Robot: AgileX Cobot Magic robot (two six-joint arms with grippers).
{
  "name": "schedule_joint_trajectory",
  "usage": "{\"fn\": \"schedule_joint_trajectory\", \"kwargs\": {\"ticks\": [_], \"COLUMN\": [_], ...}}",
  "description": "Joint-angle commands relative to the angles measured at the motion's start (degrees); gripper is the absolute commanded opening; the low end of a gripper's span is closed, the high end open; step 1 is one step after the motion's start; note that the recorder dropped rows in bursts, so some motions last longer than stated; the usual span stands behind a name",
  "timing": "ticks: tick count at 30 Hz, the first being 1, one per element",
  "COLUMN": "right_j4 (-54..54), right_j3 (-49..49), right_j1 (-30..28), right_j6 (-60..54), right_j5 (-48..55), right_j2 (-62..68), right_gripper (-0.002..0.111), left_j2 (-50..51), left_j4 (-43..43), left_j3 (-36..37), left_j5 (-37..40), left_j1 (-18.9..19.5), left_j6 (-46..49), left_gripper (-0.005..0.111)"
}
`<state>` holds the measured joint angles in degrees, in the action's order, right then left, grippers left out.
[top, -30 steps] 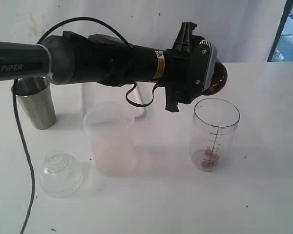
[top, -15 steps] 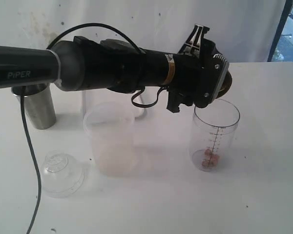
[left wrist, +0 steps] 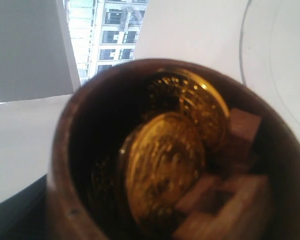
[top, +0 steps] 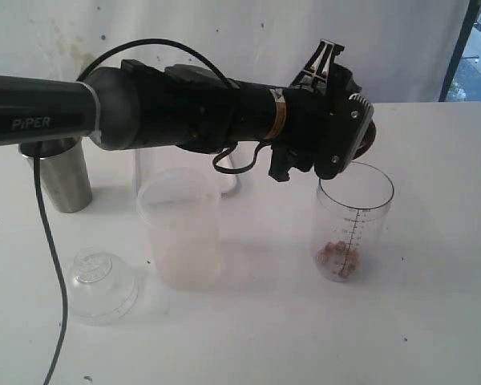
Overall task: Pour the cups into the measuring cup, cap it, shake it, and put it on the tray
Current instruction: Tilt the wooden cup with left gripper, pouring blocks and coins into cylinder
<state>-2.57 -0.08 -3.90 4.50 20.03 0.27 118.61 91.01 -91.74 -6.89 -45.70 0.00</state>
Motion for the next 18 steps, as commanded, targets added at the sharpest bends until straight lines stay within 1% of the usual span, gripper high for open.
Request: {"fn": "schedule_joint_trajectory", "kwargs": {"ticks": [1, 7, 13, 18], "right_j4": [-0.2, -0.2, -0.2, -0.2], "right_j3": [0.08, 0.08, 0.08, 0.08], "right_j1": [0.19, 0.19, 0.19, 0.19], "right_j6": [0.25, 0.25, 0.25, 0.25], "right_j5": [-0.31, -0.31, -0.31, -0.31], "right_j2": [-0.27, -0.27, -0.27, -0.27], "right_gripper": [0.0, 0.0, 0.0, 0.0], "left_j2": [-0.53, -0.53, -0.53, -0.53], "left_j4": [-1.04, -1.04, -1.04, -1.04], "left_j3": [-0.38, -0.38, -0.38, -0.38], "left_j5": [1.04, 0.94, 4.02, 4.88], "left_j1": [-0.32, -1.06, -1.65, -1.99], "left_j6": [1.18, 2.88, 5.47, 6.7], "left_gripper": [0.0, 0.0, 0.0, 0.0]}}
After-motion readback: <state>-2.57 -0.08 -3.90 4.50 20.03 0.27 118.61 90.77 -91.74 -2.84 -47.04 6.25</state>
